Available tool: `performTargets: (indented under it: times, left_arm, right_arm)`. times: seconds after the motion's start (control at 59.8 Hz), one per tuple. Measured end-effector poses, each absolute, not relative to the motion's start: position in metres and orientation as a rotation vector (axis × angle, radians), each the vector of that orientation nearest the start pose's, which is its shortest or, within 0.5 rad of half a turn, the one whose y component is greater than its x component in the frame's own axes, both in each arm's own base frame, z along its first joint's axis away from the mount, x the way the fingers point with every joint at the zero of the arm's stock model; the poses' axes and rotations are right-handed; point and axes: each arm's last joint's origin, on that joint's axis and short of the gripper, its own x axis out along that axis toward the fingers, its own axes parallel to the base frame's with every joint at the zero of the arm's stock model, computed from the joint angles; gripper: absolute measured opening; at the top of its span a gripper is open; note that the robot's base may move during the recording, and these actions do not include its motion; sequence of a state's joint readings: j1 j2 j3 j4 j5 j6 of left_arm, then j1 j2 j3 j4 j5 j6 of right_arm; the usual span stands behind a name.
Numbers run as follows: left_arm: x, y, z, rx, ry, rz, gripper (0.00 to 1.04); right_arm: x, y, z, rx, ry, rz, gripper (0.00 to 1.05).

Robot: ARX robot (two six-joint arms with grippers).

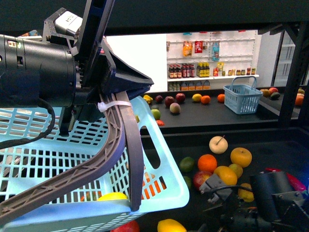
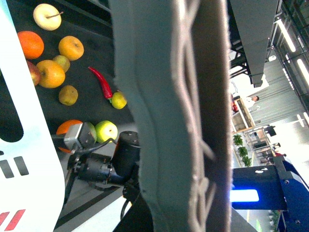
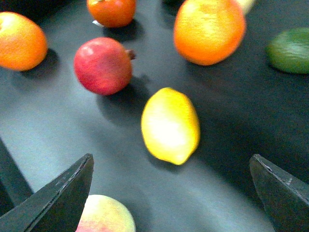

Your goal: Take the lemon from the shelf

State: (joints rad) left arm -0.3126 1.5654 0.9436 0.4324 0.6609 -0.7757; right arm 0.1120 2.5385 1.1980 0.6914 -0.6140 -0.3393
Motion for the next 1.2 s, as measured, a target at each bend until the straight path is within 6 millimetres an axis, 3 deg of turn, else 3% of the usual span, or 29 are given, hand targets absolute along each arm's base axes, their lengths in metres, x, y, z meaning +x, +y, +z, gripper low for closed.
performTargets:
  times: [0.184,0.485,0.954,1.205]
  left_arm:
    - [0.320,-0.122,0.256,-0.744,0.561,-0.847,0.07]
    - [0.320,-0.122,0.256,-0.744,0.562,-0.847,0.07]
    - [0.320,-0.122,0.256,-0.744,0.562,-0.847,0.07]
    - [0.320,-0.122,0.256,-0.744,0.561,-0.846,0.07]
  right_arm:
    - [0.422,0.096,-0.047,-0.232,0.510,0.833,0.97]
    - [0.435,0.116,-0.076,-0.285,0.519,0.788,0.97]
    - [0.456,0.131,-0.095,-0.362,0.498,0.736,0.97]
    - [0.457,0.132,-0.107,-0.376,0.519,0.733,0.97]
